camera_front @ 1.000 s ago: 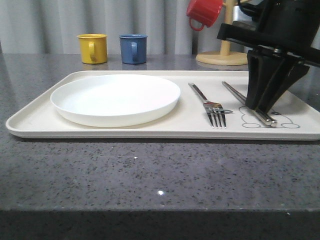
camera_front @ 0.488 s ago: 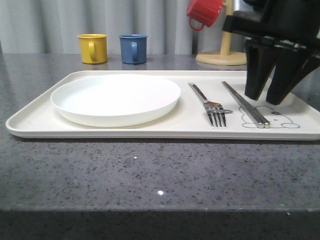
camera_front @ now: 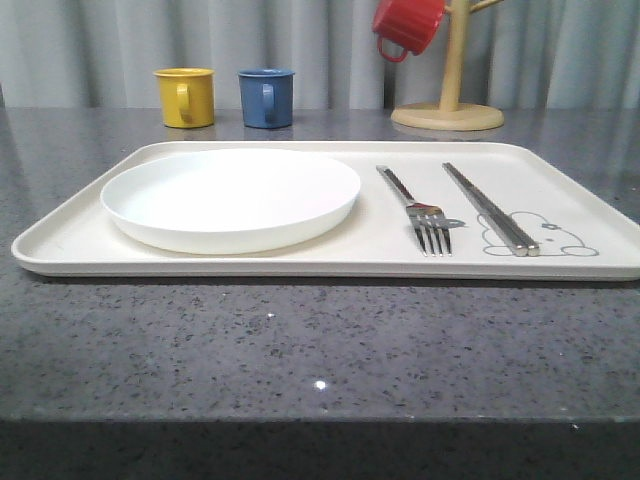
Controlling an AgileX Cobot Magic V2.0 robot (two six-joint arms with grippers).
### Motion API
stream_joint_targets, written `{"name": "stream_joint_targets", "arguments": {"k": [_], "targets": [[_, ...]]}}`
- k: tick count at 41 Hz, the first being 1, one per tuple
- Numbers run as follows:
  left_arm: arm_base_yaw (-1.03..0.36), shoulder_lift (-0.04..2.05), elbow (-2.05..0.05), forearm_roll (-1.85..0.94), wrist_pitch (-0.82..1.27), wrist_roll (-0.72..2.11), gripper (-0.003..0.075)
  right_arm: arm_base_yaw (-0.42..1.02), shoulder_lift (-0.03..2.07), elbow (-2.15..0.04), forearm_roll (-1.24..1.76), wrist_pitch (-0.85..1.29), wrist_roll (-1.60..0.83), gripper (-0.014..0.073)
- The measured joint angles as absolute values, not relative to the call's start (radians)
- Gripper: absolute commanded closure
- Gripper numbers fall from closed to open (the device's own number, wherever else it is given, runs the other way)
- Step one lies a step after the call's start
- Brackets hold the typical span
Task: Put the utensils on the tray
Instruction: 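Lower the chopsticks onto the tray beside the fork and release, then grasp the silver spoon with the right gripper and lift it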
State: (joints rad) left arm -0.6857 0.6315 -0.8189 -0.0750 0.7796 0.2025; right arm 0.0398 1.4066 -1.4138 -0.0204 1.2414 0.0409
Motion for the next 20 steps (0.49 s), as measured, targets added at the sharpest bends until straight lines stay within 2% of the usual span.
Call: {"name": "stream_joint_targets", "arguments": {"k": [10, 20], "targets": [[-0.686, 0.631, -0.819, -0.075, 0.78, 0.203, 0.0352, -0.166, 1.408, -1.353, -0.025, 1.241, -0.018, 0.0265], [-0.686, 0.631, -0.819, -0.075, 0.78, 0.203, 0.0352, -0.274, 1.416, -1.28, -0.031, 1.237, -0.049, 0.0265]]}}
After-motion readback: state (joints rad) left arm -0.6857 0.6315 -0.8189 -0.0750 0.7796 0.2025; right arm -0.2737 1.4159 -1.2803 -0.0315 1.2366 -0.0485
